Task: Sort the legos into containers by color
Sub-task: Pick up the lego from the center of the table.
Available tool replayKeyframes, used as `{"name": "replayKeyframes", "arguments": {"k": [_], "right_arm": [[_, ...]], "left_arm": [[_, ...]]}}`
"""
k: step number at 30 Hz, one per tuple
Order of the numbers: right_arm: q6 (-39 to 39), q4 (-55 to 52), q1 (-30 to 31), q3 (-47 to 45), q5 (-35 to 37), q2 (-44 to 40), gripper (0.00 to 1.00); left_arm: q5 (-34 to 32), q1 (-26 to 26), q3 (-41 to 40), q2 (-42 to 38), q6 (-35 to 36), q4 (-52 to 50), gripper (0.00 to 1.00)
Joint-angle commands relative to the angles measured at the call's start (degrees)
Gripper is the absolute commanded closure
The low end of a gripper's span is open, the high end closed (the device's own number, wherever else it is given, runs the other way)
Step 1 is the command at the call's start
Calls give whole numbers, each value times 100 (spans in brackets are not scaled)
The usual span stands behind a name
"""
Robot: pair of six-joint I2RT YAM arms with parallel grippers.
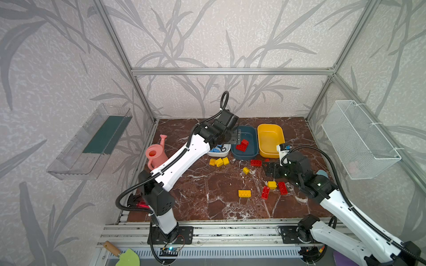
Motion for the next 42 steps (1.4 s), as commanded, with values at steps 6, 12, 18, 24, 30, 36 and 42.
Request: {"name": "replayKeyframes", "arguments": {"k": [6,12,18,24,30,36,42], "right_arm": [[-53,-620,511,9,519,618,10],[-53,-209,833,-45,721,1524,10],[916,352,846,78,1081,2425,9],[1654,847,844,410,1507,3260,9],[1668,960,845,987,1755,4171,9],[1861,793,787,1398,2117,4699,9],[1946,801,723,1562,2266,5071,9]], "left_arm": [[-496,18,-2091,-1760,-263,229,15],[-656,18,-3530,-2938,-413,455,15],[-741,19,-4275,-3597,-513,344,15],[-779,28,-4703,-4024,-521,290,15],[-839,36,-4713,-4222,-209,24,15],[-792,33,-4781,-4373,-27,63,15],[-702,41,-4886,-4313,80,235,15]]}}
